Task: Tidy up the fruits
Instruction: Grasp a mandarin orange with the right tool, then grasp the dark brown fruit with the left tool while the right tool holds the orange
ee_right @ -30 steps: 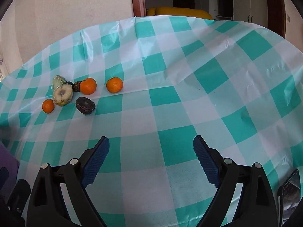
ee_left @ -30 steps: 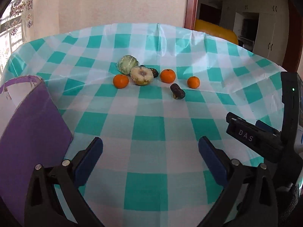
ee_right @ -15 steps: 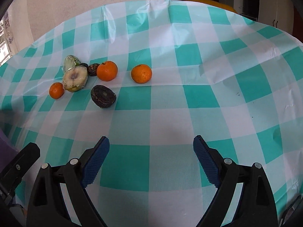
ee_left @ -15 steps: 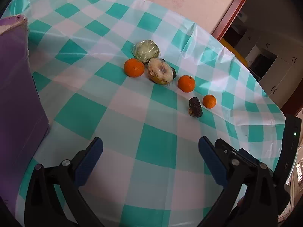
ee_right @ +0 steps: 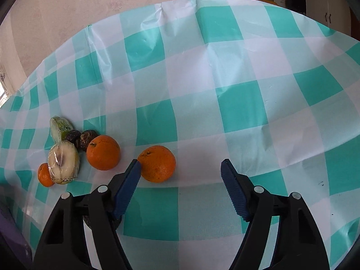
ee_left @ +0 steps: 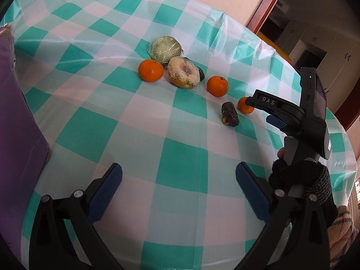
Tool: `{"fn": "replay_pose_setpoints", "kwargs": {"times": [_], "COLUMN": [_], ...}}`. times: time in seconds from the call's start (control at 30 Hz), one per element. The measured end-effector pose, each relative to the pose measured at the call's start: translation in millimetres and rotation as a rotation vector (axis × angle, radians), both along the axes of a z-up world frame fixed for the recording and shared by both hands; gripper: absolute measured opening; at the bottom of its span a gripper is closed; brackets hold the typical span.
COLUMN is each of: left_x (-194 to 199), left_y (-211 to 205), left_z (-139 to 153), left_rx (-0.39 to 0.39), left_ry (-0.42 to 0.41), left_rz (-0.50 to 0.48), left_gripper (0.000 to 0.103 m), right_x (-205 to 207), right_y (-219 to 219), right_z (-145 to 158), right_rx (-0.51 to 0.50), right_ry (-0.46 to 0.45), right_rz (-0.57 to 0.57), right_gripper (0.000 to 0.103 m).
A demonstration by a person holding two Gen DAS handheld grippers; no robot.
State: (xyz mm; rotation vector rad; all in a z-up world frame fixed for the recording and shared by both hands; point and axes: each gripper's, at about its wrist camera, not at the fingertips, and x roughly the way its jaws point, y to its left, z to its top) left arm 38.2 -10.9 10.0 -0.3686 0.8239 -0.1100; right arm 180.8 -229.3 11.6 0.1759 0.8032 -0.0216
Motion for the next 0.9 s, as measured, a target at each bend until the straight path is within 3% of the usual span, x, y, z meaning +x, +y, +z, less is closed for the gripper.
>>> {"fn": "replay_pose_setpoints", "kwargs": {"times": [0.13, 0.3, 0.37, 0.6, 0.7, 0.77, 0.9], "left_x": [0, -1, 1, 36, 63, 80, 112], "left_y": [-5, -12, -17, -43, -58, -72, -95], "left_z": [0, 2, 2, 3, 3, 5, 2], "left_rx": [0.028, 0.060, 0.080, 0.115, 0.138, 0.197, 0.322], "left_ry": [0.006, 0.005, 0.012, 0.016, 0.026, 0.023, 0.055], "left_rz": [-0.008, -0.023, -0.030, -0.062, -0.050, -0.056, -0.092], "left_gripper": [0.101, 0.101, 0.101, 0.101, 0.101, 0.101, 0.085], "right_x": [20, 24, 24, 16, 7, 3, -2], "right_y": [22, 42, 38, -15, -27, -29, -40], "right_z": [-5, -6, -6, -9, -7, -4, -2], "right_rx": [-0.067, -0.121, -0.064, 0.241, 0.281, 0.286, 0.324], "right_ry": [0.055, 0.065, 0.059, 0.012, -0.018, -0.044, -0.082], "right_rz": [0.079, 0.170, 0.198, 0.132, 0.092, 0.085, 0.066], "right_gripper": [0.068, 0.047, 0.036, 0.035, 0.035, 0.035, 0.035]}}
